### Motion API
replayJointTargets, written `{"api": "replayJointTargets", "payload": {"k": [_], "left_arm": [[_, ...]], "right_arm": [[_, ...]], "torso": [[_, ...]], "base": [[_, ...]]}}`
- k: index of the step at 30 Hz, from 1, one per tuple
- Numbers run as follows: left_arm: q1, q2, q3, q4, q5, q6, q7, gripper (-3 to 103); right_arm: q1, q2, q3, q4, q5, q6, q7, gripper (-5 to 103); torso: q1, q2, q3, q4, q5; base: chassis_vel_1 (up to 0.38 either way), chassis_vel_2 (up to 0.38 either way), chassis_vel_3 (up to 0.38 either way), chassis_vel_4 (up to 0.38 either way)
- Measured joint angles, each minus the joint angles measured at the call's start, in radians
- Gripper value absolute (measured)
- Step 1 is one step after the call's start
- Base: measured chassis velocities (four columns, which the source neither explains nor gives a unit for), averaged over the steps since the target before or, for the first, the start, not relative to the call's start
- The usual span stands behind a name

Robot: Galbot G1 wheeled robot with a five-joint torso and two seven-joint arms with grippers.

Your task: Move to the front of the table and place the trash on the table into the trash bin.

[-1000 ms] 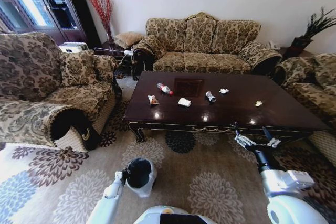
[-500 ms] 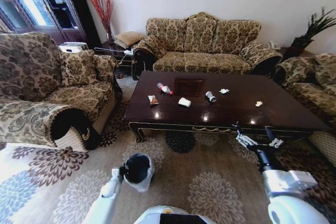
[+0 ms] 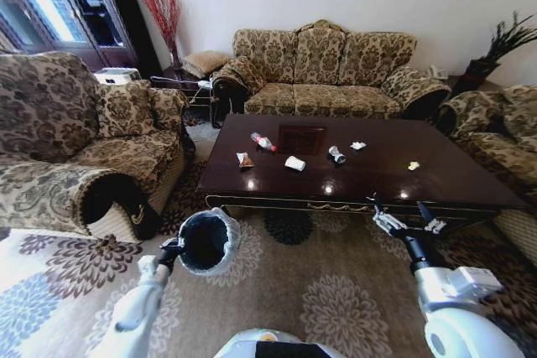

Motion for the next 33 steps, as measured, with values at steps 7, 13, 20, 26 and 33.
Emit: {"api": "replayJointTargets", "payload": {"k": [7,13,20,26,33], "left_arm": [[0.052,0.002,-0.124,-0.301,-0.047,0.090,-0.030,1],[0.038,0.013,-0.162,-0.427,-0.065,0.115,-0.073,1],[-0.003,0.005,-0.110,-0.460,-0.052,0.125,-0.155,1],[-0.015,0.000,-0.075,-0.466,-0.056,0.119,-0.206,1],[-0.009,0.000,-0.067,-0.467,-0.055,0.114,-0.204,1]], "right_arm": [[0.001,0.007,-0.004,0.004,-0.002,0.017,-0.001,100],[0.014,-0.024,-0.003,0.021,-0.007,0.008,-0.001,100],[0.008,-0.046,-0.002,0.022,0.001,-0.015,-0.009,100],[-0.004,-0.044,-0.002,0.023,-0.003,-0.015,-0.012,100],[-0.014,-0.014,-0.004,0.023,-0.022,-0.009,-0.022,100]], "torso": [[0.000,0.000,0.000,-0.0003,0.0000],[0.000,0.000,0.000,-0.0001,0.0001],[0.000,0.000,0.000,0.0000,-0.0002],[0.000,0.000,0.000,-0.0001,-0.0002],[0.000,0.000,0.000,-0.0001,0.0000]], "base": [[0.000,0.000,0.000,0.000],[0.000,0.000,0.000,0.000],[0.000,0.000,0.000,0.000],[-0.020,0.006,0.015,-0.011],[-0.079,0.093,0.107,-0.077]]}}
